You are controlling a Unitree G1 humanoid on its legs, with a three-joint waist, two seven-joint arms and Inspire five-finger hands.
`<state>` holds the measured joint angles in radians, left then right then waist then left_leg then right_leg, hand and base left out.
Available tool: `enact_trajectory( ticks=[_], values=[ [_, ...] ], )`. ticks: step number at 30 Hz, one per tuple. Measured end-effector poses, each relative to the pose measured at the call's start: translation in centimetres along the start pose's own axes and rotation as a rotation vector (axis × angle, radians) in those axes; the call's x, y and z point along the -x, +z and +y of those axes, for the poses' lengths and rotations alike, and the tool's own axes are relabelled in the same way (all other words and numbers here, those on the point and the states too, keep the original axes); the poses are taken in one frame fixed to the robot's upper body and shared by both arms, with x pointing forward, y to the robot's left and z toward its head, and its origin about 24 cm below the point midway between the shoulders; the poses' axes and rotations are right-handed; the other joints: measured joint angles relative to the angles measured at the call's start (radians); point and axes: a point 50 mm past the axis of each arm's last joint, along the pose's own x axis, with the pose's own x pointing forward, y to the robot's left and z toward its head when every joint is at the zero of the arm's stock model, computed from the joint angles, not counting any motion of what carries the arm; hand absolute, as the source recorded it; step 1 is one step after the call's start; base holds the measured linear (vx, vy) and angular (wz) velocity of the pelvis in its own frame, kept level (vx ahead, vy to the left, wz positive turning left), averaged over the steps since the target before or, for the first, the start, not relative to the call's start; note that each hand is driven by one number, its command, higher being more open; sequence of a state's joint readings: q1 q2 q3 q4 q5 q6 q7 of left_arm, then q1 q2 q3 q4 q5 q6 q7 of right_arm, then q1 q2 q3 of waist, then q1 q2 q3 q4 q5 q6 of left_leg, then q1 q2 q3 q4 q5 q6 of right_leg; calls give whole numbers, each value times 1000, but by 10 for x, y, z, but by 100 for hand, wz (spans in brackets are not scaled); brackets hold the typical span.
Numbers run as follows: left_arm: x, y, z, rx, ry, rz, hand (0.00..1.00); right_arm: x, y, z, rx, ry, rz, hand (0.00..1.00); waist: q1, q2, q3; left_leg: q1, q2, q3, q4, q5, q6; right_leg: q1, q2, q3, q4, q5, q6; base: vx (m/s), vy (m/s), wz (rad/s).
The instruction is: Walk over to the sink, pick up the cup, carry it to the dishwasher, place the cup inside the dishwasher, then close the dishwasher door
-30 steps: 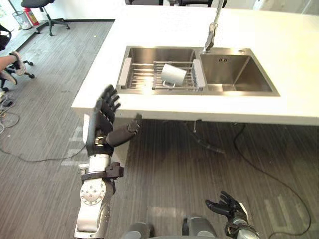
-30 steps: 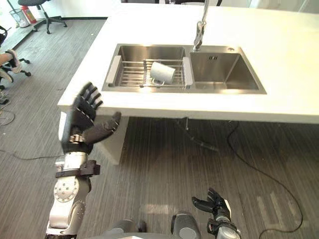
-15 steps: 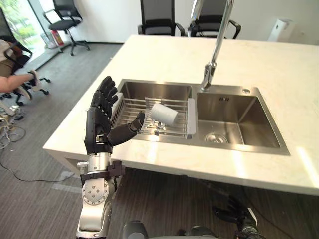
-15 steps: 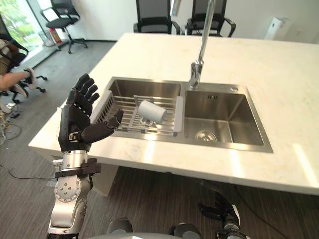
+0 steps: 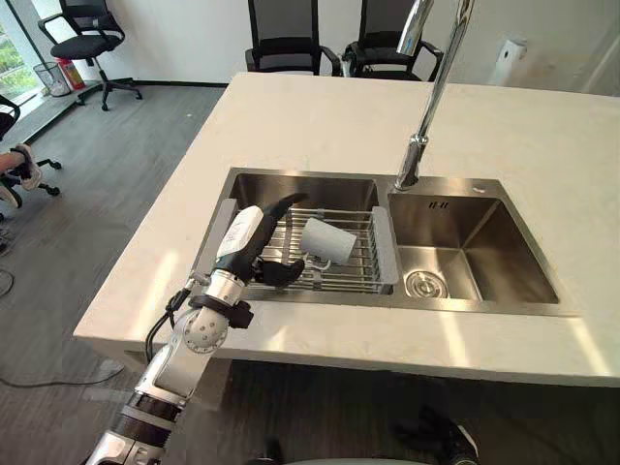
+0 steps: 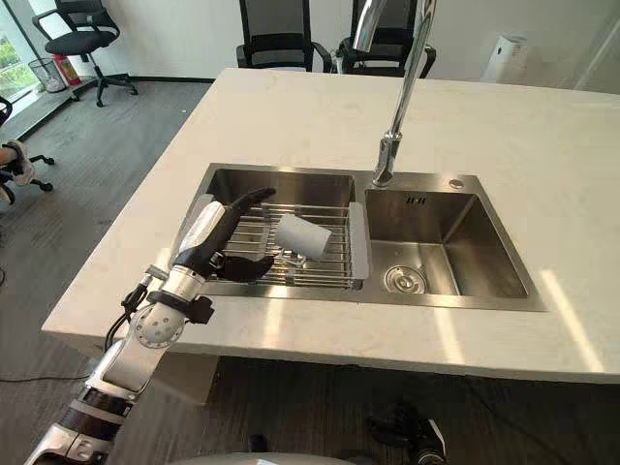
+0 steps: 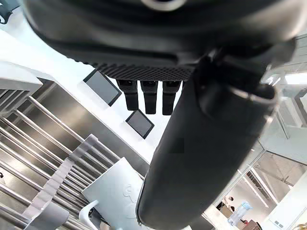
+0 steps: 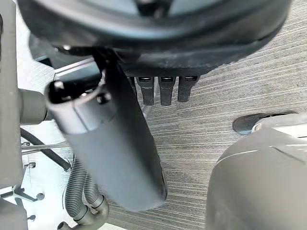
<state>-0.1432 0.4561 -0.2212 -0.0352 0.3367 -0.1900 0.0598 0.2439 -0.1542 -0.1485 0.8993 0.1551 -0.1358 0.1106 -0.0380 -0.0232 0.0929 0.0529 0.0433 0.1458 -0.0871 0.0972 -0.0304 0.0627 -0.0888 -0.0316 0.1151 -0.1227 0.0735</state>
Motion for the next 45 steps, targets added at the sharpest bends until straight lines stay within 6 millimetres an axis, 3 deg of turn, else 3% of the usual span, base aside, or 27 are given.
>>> enact_trajectory(
  ticks=[14, 21, 39, 45],
  values=[
    [-1, -2, -4, 39, 28, 25, 90, 1, -4, -1, -5, -18, 16, 90, -8, -2, 9, 14, 4, 4, -1, -1, -1, 20, 3, 3, -14, 6, -3, 0, 0, 0],
    [-2, -9, -9, 39, 71, 83, 90, 1, -6, 0, -10, -34, 24, 90, -30, 2, 12, 17, 8, 10, -6, -4, -4, 23, 7, 8, -22, 8, -5, -2, -5, -1],
    [-46, -4, 10, -333, 38, 17, 90, 1, -5, -1, -19, -31, 17, 90, -63, 31, 30, 10, 10, 52, -1, -23, -9, -3, 10, 54, -35, 12, -5, 22, -7, -8],
    [-45, -14, 9, -447, -34, 28, 90, 1, -3, -1, -18, -31, 10, 90, -87, 34, 32, 6, 11, 58, -1, -25, -9, -13, 10, 66, -35, 16, -4, -2, -6, -6]
  ],
)
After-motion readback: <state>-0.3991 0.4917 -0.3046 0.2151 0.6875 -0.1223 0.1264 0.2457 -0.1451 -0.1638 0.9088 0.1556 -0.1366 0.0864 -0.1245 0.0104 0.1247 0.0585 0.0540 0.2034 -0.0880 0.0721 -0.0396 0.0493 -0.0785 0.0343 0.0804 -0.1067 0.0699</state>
